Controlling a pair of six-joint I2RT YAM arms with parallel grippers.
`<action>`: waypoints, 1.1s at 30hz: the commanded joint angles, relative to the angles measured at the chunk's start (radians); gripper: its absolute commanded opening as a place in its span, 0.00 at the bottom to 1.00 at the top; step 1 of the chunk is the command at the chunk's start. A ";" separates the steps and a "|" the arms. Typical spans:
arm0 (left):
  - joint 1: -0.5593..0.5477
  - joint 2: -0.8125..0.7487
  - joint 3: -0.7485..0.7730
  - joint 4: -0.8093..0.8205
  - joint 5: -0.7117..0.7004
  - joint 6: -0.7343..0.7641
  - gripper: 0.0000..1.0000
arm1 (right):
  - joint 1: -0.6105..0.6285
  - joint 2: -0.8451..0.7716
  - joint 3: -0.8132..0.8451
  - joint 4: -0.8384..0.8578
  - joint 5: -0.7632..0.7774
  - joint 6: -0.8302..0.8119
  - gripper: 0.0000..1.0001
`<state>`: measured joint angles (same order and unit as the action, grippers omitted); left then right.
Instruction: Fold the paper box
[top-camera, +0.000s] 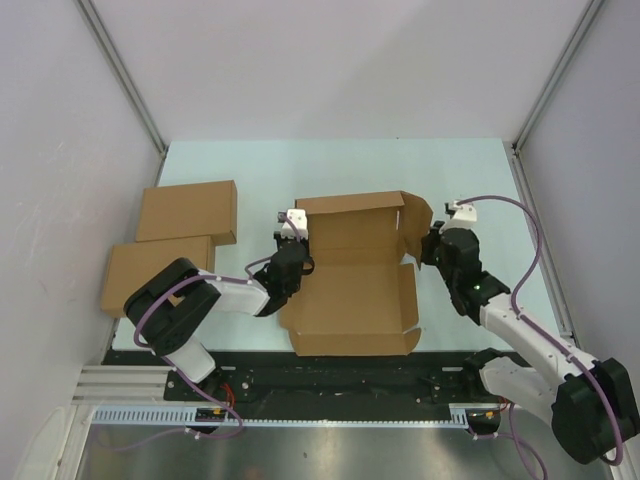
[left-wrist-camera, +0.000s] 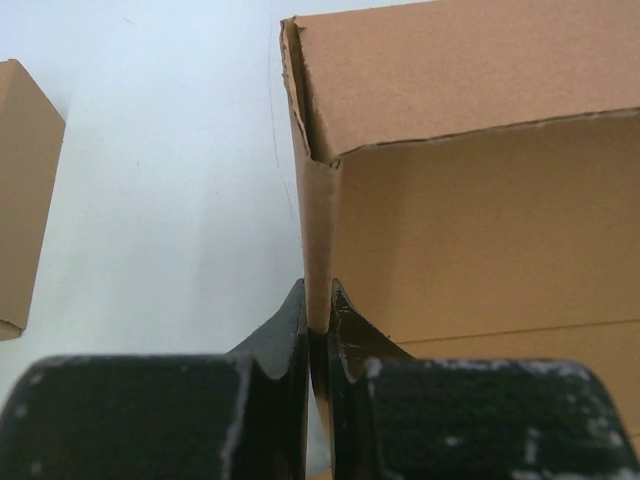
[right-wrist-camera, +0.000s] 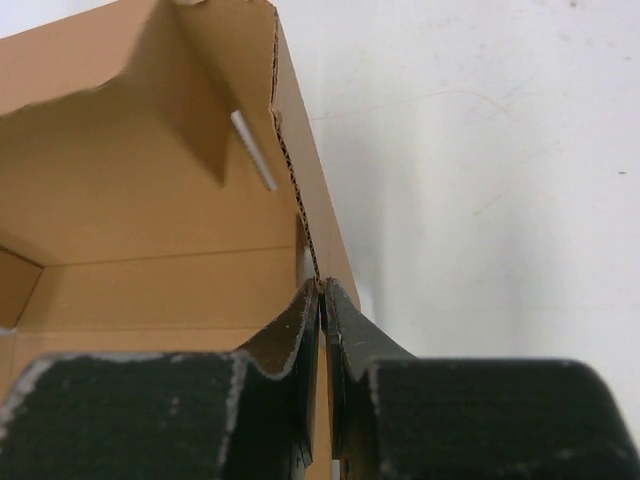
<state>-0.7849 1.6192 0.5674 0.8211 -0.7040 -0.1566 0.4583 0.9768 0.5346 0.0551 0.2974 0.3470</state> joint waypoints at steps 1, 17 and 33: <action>-0.016 -0.035 -0.023 0.075 0.024 0.058 0.00 | -0.070 -0.035 0.050 0.031 -0.058 -0.006 0.08; -0.034 -0.024 -0.018 0.113 0.009 0.129 0.00 | -0.090 -0.039 0.103 -0.033 -0.100 0.084 0.42; -0.033 0.004 0.126 -0.170 0.029 0.100 0.00 | -0.067 -0.159 0.051 -0.207 0.042 0.041 0.58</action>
<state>-0.8124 1.6176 0.6052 0.8009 -0.7021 -0.0715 0.3988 0.7830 0.5919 -0.1513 0.2863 0.3985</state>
